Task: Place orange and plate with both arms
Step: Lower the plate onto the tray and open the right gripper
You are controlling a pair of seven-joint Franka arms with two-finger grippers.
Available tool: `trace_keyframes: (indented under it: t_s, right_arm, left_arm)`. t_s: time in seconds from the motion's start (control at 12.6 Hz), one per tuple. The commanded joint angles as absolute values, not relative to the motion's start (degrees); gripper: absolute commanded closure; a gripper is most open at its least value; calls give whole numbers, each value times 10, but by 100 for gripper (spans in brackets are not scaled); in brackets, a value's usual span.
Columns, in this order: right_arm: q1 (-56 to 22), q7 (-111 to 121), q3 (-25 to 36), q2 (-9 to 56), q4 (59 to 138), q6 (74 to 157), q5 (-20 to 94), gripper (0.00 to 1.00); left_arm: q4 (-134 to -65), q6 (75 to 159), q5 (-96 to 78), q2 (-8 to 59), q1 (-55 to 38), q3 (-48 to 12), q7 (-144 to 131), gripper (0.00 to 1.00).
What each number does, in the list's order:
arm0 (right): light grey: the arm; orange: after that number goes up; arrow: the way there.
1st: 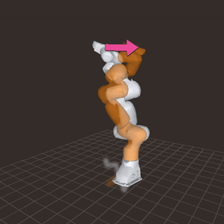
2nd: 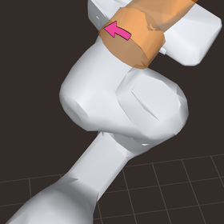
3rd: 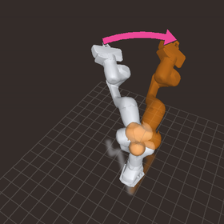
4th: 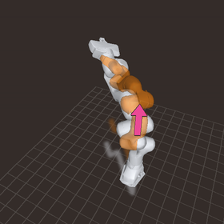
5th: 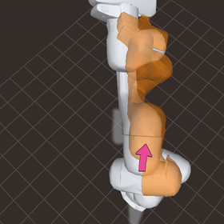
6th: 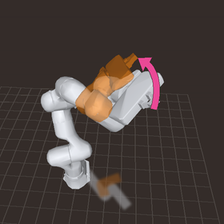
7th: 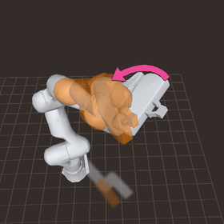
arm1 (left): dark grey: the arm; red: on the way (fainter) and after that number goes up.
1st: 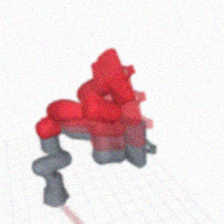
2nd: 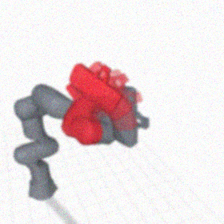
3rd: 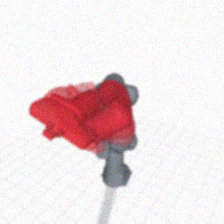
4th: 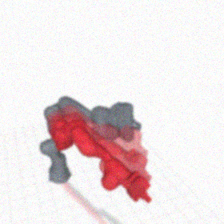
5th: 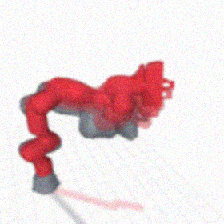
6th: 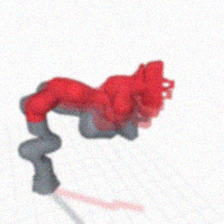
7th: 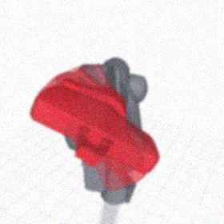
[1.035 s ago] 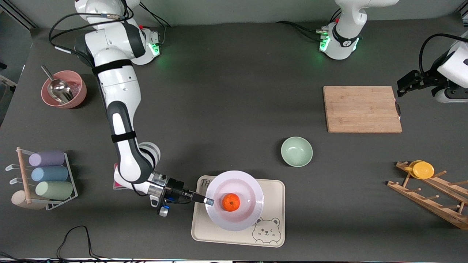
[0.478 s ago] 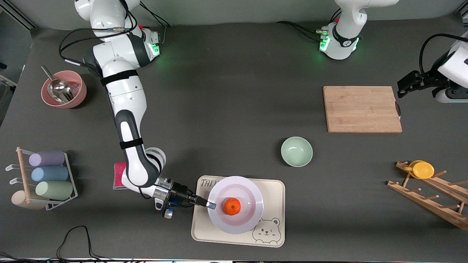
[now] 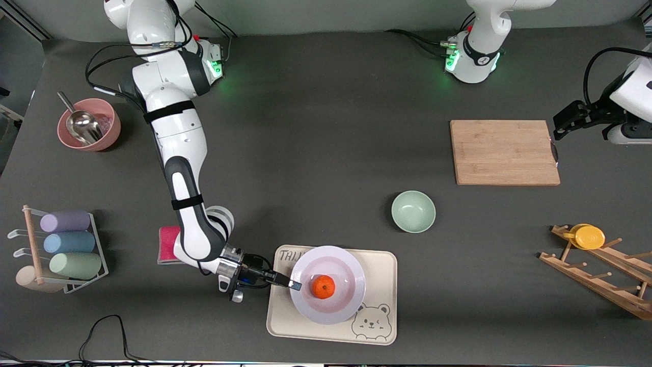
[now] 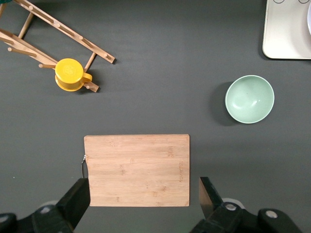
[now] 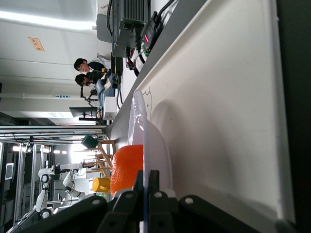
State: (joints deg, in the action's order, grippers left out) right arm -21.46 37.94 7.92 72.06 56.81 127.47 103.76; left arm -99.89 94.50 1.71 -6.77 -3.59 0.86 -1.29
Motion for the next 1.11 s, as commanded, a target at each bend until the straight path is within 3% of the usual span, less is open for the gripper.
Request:
trace_keyframes:
  t_s: [0.0,0.16,0.24,1.03]
  right_arm:
    - [-209,389,67,736,541,1281,1034,49]
    - [-210,390,63,736,541,1289,1034,23]
    - [-209,389,59,735,541,1296,1034,0]
    - [-199,377,64,703,545,1298,1005,0]
  left_arm:
    - [-996,937,15,-72,-34,11,-18,0]
    - [-996,937,13,-71,-33,11,-17,0]
    - [-996,937,13,-71,-33,11,-17,0]
    - [-997,938,14,-71,-33,12,-20,0]
